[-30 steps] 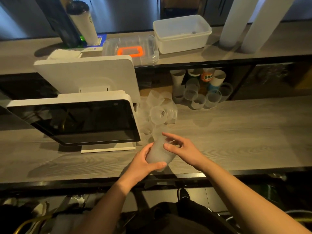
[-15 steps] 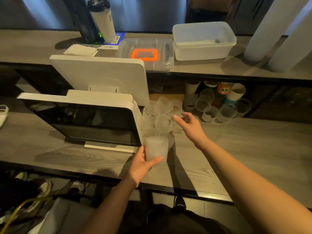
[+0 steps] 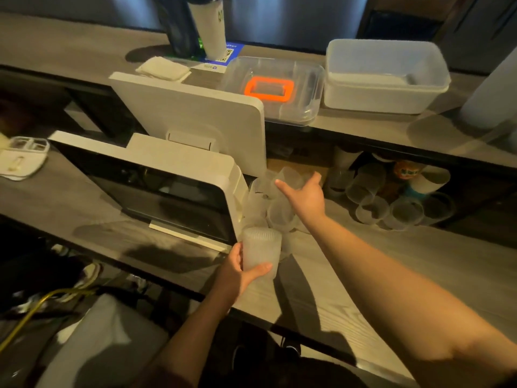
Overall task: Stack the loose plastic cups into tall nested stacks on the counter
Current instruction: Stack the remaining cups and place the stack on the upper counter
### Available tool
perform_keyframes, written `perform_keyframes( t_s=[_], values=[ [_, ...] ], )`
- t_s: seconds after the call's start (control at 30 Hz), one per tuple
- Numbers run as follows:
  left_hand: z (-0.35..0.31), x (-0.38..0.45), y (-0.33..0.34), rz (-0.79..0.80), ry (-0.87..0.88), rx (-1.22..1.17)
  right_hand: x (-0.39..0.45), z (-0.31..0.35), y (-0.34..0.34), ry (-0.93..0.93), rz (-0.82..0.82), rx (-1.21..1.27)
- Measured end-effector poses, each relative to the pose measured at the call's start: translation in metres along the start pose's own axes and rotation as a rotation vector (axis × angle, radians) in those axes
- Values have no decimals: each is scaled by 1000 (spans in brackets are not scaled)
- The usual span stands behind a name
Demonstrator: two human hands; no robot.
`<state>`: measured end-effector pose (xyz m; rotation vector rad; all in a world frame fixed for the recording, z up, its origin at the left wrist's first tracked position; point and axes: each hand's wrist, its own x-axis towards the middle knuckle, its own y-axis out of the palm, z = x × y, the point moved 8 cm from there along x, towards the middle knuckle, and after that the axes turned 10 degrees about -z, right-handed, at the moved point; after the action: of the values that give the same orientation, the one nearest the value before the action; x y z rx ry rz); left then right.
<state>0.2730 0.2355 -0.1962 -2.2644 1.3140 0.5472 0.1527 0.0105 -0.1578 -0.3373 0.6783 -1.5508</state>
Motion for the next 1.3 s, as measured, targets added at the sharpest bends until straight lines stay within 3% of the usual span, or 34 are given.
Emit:
perform_keyframes(
  t_s=[0.23,0.4,0.67,0.9,1.3],
  values=[
    [-7,-5,0,-29,16,6,8,-5,-4,88,-4,131],
    [-8,-3,3,-49,41,27,2,-5,-22,133,32,356],
    [-21,-4,14,-23,101,66,-21,-6,-56,63,305,593],
    [-42,-11,25,32,204,84,-54,2,-68,-243,530,335],
    [-52,-17,27,45,243,38,-88,6,-49,-395,639,200]
  ],
)
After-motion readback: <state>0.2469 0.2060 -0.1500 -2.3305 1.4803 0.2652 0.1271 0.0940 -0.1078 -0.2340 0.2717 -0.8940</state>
